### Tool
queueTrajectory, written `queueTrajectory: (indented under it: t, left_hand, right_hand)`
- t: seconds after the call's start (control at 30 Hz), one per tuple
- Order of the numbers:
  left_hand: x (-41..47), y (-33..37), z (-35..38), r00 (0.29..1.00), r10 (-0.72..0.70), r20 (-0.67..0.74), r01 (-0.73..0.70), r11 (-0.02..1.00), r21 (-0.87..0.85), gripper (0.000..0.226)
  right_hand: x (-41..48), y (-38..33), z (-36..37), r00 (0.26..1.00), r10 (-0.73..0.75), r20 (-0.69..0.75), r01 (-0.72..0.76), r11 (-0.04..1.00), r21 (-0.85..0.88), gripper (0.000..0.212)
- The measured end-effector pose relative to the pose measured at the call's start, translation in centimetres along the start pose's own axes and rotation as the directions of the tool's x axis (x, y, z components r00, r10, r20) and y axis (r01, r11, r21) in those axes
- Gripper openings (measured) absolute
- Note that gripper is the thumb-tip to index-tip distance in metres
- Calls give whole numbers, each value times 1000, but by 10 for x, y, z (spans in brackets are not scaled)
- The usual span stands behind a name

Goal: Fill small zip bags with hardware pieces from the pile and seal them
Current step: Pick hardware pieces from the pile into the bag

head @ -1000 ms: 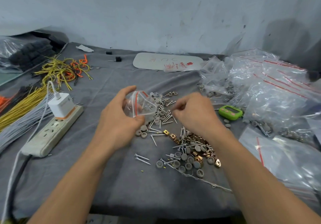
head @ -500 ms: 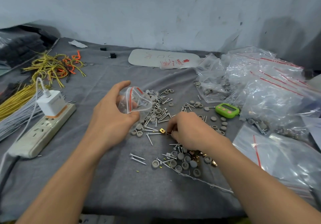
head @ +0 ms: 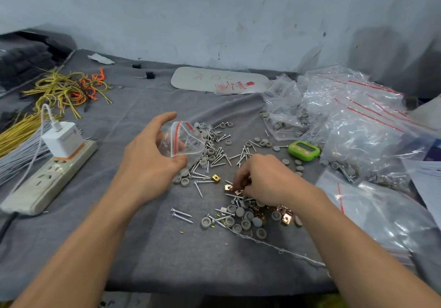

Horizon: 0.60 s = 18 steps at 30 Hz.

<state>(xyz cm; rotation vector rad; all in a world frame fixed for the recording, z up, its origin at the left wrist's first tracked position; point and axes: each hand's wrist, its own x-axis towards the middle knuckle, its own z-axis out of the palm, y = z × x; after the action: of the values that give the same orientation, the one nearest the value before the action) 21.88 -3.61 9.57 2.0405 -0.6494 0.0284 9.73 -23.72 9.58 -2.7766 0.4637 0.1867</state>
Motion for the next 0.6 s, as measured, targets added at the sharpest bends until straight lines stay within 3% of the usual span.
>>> queueTrajectory:
  t: [0.2,0.4,0.47,0.6]
  left_hand:
    - [1,-1,2,1000,19,23,-20,1000,23,80]
    - [-2,0,3,998,53,22,-55,993,105,83]
    - [-6,5,6,994,109,21,-111,984,139,88]
    - [-21,18,21,943,315,111,-333,917,222,91]
  right_hand:
    - [-2,3,3,999,6,-45,-5,1000,23,25]
    - [-2,11,1,971,73,-227,-8,961,276,19]
    - [-4,11,0,964,119,-236,3,888,459,19]
    - [-12,8,0,977,148,-153,30,615,788,17]
